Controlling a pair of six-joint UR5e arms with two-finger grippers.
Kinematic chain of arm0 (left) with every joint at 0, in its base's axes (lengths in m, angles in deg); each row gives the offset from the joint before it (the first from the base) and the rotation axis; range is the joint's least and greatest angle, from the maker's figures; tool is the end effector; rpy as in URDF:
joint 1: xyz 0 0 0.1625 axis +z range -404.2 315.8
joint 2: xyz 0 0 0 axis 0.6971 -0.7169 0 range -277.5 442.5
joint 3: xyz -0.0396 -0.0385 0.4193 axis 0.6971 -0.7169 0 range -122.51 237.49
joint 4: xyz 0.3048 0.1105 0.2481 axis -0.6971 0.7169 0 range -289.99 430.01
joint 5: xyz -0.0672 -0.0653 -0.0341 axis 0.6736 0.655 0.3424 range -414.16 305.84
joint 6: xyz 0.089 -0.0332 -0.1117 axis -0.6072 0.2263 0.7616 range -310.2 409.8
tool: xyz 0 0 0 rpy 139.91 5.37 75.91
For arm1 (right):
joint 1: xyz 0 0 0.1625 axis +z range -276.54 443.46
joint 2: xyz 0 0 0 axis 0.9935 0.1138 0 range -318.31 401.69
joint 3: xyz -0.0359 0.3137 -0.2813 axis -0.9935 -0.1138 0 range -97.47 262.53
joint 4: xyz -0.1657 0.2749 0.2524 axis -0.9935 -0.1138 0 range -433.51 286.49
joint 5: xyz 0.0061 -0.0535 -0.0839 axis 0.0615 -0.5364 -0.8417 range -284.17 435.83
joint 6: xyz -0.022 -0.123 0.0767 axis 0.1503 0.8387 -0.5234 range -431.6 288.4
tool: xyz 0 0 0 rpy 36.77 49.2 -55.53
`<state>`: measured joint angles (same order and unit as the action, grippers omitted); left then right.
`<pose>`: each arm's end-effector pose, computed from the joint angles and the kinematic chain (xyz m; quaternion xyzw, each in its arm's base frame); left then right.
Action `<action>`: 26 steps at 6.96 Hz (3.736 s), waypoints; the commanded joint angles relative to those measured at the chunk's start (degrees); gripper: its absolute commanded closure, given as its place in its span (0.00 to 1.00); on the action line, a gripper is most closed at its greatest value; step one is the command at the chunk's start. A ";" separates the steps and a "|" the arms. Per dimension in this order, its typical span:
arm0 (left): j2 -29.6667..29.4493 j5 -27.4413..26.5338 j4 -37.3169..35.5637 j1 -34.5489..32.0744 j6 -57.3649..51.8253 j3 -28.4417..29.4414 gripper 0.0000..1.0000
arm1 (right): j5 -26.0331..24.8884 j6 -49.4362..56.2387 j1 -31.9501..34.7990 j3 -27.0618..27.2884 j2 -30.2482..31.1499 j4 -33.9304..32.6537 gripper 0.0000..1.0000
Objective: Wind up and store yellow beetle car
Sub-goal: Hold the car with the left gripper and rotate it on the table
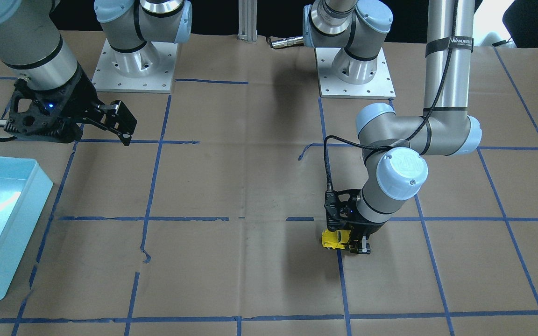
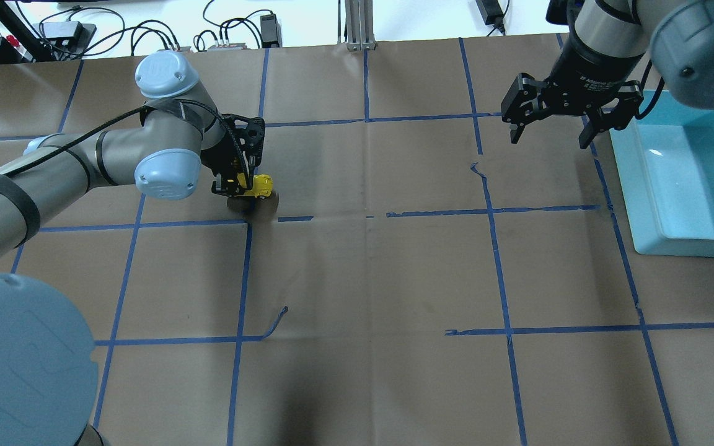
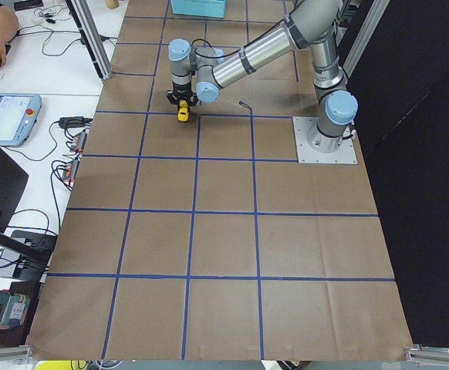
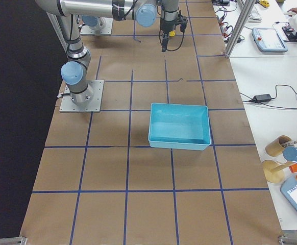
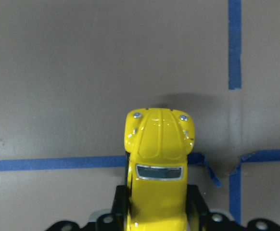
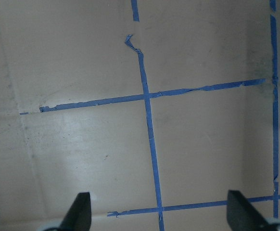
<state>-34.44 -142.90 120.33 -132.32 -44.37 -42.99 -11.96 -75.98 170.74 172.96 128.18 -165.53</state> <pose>-0.1166 -0.6077 0.1625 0.7210 0.6925 -0.0214 0.0073 0.1147 -0.5118 0.4083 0.0623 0.9977 0.0171 0.0190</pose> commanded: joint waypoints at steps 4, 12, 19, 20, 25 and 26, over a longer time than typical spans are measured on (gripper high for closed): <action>-1.09 0.06 -0.48 1.55 1.09 -0.68 0.99 | -0.01 -0.01 0.00 0.27 -0.09 0.00 0.00; -1.62 0.15 -0.75 4.01 0.65 -0.78 0.99 | 0.08 -0.19 0.00 0.53 -0.18 -1.05 0.00; -1.19 0.59 -0.75 6.46 -1.01 -1.13 0.99 | 0.17 -0.72 0.17 0.62 -0.09 -1.58 0.00; -1.10 0.42 -0.75 6.73 -1.28 -1.21 0.99 | 0.25 -0.72 0.17 0.71 -0.09 -1.58 0.00; -1.27 0.41 -0.75 7.08 -2.25 -0.34 0.99 | 0.34 -0.72 0.26 0.53 -0.27 -2.19 0.00; -1.27 0.50 -0.75 7.43 -2.25 -0.51 0.99 | 0.34 -0.72 0.44 0.53 -0.27 -2.46 0.00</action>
<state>-35.76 -142.48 119.57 -125.19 -46.55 -43.53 -11.63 -76.69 171.03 173.53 127.90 -167.66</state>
